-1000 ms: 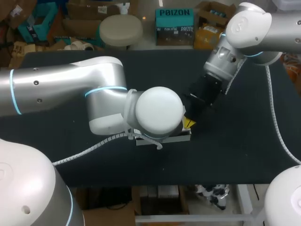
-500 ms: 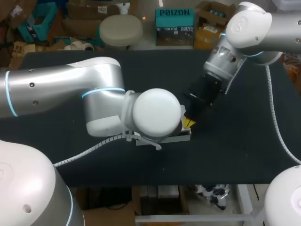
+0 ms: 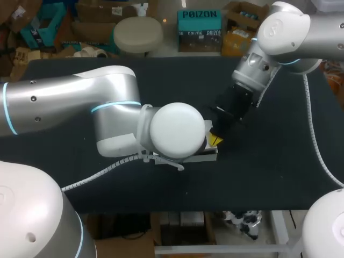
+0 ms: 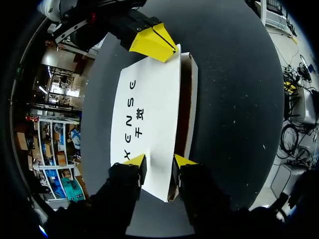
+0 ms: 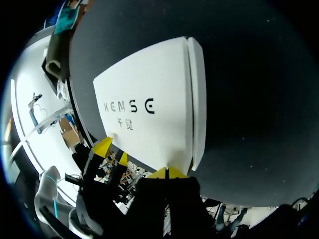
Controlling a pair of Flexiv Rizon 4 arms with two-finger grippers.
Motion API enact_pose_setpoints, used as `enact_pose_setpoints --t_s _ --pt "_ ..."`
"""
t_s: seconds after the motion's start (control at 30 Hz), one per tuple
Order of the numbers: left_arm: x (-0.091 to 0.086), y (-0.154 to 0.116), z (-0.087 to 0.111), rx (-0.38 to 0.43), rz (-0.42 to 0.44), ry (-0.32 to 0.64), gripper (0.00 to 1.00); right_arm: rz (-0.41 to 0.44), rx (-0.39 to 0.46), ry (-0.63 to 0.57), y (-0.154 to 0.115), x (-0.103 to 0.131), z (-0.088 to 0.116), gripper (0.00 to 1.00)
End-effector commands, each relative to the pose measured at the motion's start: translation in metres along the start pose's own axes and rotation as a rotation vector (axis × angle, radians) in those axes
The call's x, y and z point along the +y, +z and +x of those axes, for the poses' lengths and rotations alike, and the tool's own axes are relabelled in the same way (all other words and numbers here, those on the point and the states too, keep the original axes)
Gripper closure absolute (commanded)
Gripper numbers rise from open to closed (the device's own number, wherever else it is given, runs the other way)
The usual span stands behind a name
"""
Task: Assemble the packaging by folding the flat box into shape, placing the metal phone stand inside, and closing the box properly
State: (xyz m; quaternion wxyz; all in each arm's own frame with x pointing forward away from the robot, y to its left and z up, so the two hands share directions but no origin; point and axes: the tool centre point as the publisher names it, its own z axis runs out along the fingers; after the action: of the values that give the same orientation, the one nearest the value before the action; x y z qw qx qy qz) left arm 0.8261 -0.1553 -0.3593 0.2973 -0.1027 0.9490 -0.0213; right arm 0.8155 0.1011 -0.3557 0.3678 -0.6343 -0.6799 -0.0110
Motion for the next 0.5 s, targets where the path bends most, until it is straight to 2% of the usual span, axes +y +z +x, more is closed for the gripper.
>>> enact_pose_setpoints --t_s 0.03,0.5 --pt "-0.0039 -0.0016 -0.0006 -0.010 0.000 -0.017 0.66 0.003 -0.003 0.001 0.0008 0.0006 -0.0005 1.00" --pt "0.0014 -0.0107 -0.0004 -0.002 0.037 -0.045 0.66 0.013 -0.018 0.001 0.0032 0.0028 -0.0009 1.00"
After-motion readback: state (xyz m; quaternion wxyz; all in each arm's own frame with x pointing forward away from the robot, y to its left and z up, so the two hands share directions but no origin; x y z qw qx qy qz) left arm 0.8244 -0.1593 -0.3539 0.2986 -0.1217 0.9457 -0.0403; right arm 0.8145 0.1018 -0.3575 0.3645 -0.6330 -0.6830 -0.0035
